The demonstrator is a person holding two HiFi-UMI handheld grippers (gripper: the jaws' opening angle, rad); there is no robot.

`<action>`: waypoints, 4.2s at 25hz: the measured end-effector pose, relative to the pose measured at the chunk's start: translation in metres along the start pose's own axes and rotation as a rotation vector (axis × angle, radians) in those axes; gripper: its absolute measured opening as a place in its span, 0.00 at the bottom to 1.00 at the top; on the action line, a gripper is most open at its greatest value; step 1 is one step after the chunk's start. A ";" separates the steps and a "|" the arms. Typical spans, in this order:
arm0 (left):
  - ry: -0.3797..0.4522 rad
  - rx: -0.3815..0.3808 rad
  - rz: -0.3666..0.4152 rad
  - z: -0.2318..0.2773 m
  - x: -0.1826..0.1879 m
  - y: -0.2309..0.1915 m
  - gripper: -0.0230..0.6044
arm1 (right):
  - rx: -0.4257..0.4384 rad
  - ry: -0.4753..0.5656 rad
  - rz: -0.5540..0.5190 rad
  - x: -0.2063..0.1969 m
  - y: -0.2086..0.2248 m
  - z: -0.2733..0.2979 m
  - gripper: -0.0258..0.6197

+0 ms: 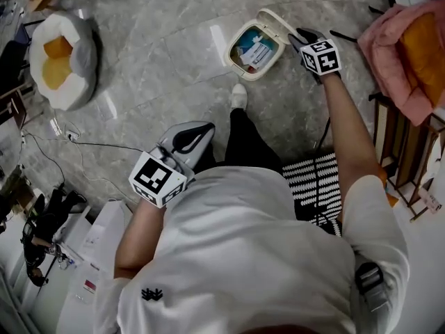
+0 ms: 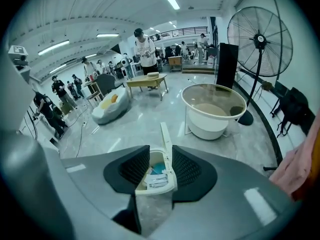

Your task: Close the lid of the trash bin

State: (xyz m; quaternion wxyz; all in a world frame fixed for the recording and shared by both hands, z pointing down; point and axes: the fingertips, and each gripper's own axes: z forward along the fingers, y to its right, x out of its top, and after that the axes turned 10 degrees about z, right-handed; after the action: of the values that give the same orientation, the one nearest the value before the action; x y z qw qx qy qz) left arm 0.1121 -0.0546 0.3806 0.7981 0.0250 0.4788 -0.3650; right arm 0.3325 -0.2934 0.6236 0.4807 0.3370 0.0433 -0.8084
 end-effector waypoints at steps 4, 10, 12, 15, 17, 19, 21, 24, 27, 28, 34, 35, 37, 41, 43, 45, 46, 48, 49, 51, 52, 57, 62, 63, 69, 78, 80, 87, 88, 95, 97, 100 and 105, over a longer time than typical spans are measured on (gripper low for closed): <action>0.003 0.016 -0.027 0.001 -0.004 -0.004 0.13 | 0.012 -0.049 -0.031 0.000 0.008 0.023 0.23; 0.007 0.019 -0.058 0.001 -0.010 -0.011 0.13 | 0.012 -0.098 -0.066 0.002 0.010 0.047 0.23; 0.003 0.015 -0.069 0.001 -0.012 -0.012 0.13 | 0.012 -0.112 -0.068 0.001 0.010 0.053 0.23; 0.002 0.012 -0.076 0.001 -0.015 -0.012 0.13 | 0.013 -0.119 -0.062 -0.004 0.009 0.055 0.23; 0.005 0.013 -0.071 0.001 -0.015 -0.014 0.13 | 0.013 -0.115 -0.059 -0.005 0.008 0.056 0.23; 0.006 0.013 -0.066 -0.001 -0.016 -0.016 0.13 | 0.011 -0.111 -0.056 -0.005 0.006 0.057 0.23; 0.008 0.010 -0.066 -0.003 -0.018 -0.016 0.13 | 0.010 -0.107 -0.055 -0.006 0.003 0.056 0.23; 0.015 0.005 -0.074 -0.005 -0.021 -0.015 0.13 | 0.012 -0.104 -0.053 -0.009 -0.004 0.055 0.23; 0.021 0.003 -0.083 -0.006 -0.025 -0.013 0.13 | 0.016 -0.109 -0.058 -0.015 -0.013 0.057 0.23; 0.023 0.002 -0.081 -0.007 -0.027 -0.012 0.13 | 0.018 -0.111 -0.060 -0.018 -0.017 0.057 0.23; 0.034 -0.007 -0.066 -0.016 -0.032 -0.010 0.13 | 0.022 -0.125 -0.066 -0.030 -0.038 0.056 0.23; 0.035 -0.006 -0.068 -0.018 -0.034 -0.009 0.13 | 0.023 -0.127 -0.067 -0.032 -0.041 0.056 0.23; 0.038 -0.004 -0.073 -0.021 -0.038 -0.009 0.13 | 0.024 -0.131 -0.070 -0.036 -0.047 0.057 0.23; 0.045 0.001 -0.074 -0.027 -0.043 -0.010 0.13 | 0.025 -0.140 -0.075 -0.043 -0.056 0.059 0.23; 0.048 0.006 -0.074 -0.032 -0.046 -0.010 0.13 | 0.023 -0.141 -0.072 -0.046 -0.061 0.060 0.23; 0.047 0.010 -0.083 -0.037 -0.051 -0.010 0.13 | 0.021 -0.147 -0.069 -0.051 -0.066 0.060 0.23; 0.046 0.011 -0.086 -0.039 -0.053 -0.010 0.13 | 0.021 -0.151 -0.070 -0.053 -0.069 0.061 0.23; 0.051 0.012 -0.085 -0.043 -0.056 -0.010 0.13 | 0.021 -0.158 -0.071 -0.058 -0.074 0.063 0.23; 0.054 0.012 -0.084 -0.044 -0.058 -0.010 0.13 | 0.022 -0.161 -0.071 -0.060 -0.077 0.064 0.23; 0.058 0.013 -0.085 -0.047 -0.060 -0.011 0.13 | 0.024 -0.168 -0.071 -0.064 -0.082 0.067 0.23; 0.060 0.013 -0.087 -0.048 -0.062 -0.011 0.13 | 0.025 -0.171 -0.072 -0.066 -0.084 0.068 0.23; 0.062 0.015 -0.104 -0.056 -0.072 -0.014 0.13 | 0.027 -0.192 -0.077 -0.076 -0.096 0.076 0.23; 0.062 0.021 -0.109 -0.065 -0.079 -0.015 0.13 | 0.033 -0.208 -0.082 -0.087 -0.106 0.081 0.23; 0.064 0.023 -0.111 -0.066 -0.080 -0.016 0.13 | 0.034 -0.212 -0.082 -0.089 -0.107 0.082 0.23; 0.067 0.037 -0.122 -0.075 -0.087 -0.020 0.13 | 0.039 -0.238 -0.087 -0.103 -0.118 0.092 0.23; 0.052 0.037 -0.149 -0.082 -0.100 -0.018 0.13 | 0.047 -0.280 -0.100 -0.125 -0.131 0.109 0.23; 0.054 0.048 -0.149 -0.084 -0.103 -0.020 0.13 | 0.048 -0.289 -0.108 -0.130 -0.134 0.112 0.23; 0.026 0.061 -0.199 -0.089 -0.109 -0.023 0.13 | 0.054 -0.326 -0.123 -0.148 -0.143 0.128 0.23; 0.025 0.061 -0.201 -0.089 -0.110 -0.023 0.13 | 0.056 -0.332 -0.126 -0.150 -0.144 0.131 0.23; 0.019 0.072 -0.231 -0.083 -0.121 -0.027 0.13 | 0.049 -0.362 -0.162 -0.170 -0.148 0.149 0.23; 0.019 0.076 -0.236 -0.082 -0.124 -0.030 0.13 | 0.051 -0.366 -0.165 -0.173 -0.150 0.154 0.23; 0.016 0.081 -0.242 -0.079 -0.128 -0.033 0.13 | 0.057 -0.381 -0.171 -0.180 -0.151 0.162 0.23; 0.009 0.083 -0.259 -0.071 -0.133 -0.033 0.13 | 0.060 -0.408 -0.192 -0.193 -0.151 0.174 0.23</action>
State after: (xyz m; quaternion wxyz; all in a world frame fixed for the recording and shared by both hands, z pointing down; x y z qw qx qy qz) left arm 0.0025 0.0230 0.4565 0.7402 -0.0026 0.4662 -0.4845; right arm 0.1832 -0.1374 0.8322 0.3901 0.1752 -0.0471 -0.9027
